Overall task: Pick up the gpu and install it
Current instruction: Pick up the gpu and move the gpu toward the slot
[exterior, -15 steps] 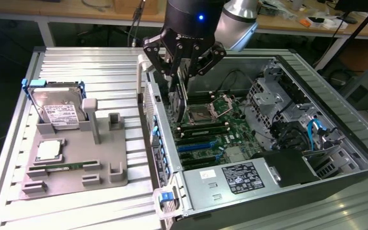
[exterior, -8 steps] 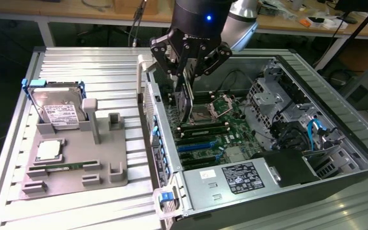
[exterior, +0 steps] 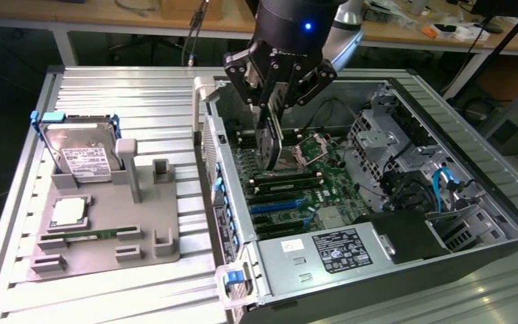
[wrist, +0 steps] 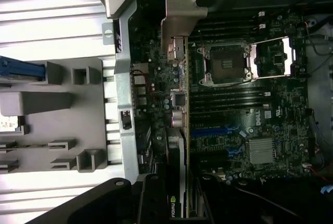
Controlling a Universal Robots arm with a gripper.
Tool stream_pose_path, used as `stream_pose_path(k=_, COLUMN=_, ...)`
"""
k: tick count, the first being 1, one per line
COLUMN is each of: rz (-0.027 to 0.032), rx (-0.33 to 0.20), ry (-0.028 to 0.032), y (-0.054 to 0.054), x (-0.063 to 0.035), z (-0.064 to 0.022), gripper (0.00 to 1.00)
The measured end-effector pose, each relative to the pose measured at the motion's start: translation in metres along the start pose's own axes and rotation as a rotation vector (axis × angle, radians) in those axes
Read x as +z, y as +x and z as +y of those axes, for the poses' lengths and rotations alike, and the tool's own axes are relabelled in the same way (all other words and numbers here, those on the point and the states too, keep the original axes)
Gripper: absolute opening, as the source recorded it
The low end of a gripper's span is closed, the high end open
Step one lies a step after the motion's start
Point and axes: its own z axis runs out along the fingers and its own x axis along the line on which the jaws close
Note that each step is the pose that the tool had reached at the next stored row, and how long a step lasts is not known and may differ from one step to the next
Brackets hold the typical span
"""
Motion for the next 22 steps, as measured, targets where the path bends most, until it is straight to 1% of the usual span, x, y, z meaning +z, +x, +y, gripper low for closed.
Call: stream_pose_path(k=22, rz=0.0000, rx=0.000, ry=0.0000, y=-0.026, x=0.0003, z=0.0022, gripper=0.27)
